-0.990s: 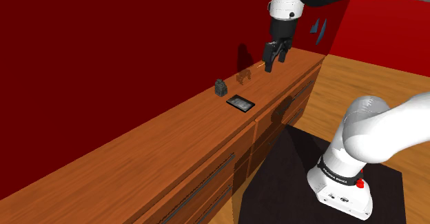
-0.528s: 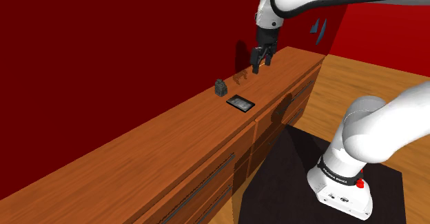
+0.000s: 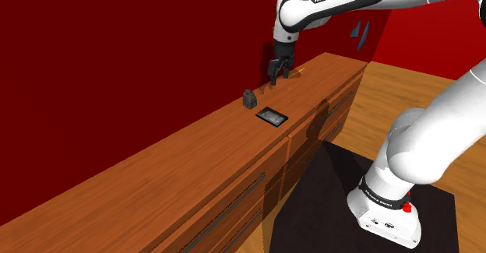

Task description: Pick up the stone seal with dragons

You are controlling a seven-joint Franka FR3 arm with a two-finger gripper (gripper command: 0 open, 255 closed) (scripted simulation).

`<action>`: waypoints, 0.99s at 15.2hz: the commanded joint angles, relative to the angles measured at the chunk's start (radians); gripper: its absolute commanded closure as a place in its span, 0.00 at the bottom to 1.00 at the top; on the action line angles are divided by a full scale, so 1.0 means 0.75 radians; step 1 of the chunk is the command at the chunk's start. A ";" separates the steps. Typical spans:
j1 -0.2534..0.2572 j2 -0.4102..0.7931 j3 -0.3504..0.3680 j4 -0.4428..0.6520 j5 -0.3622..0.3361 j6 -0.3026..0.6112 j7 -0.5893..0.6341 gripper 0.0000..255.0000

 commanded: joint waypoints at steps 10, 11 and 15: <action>-0.034 0.587 -0.107 0.390 0.260 0.135 -0.323 0.00; -0.045 0.643 -0.107 0.438 0.287 0.135 -0.349 0.00; -0.097 0.871 -0.093 0.654 0.388 0.113 -0.439 0.00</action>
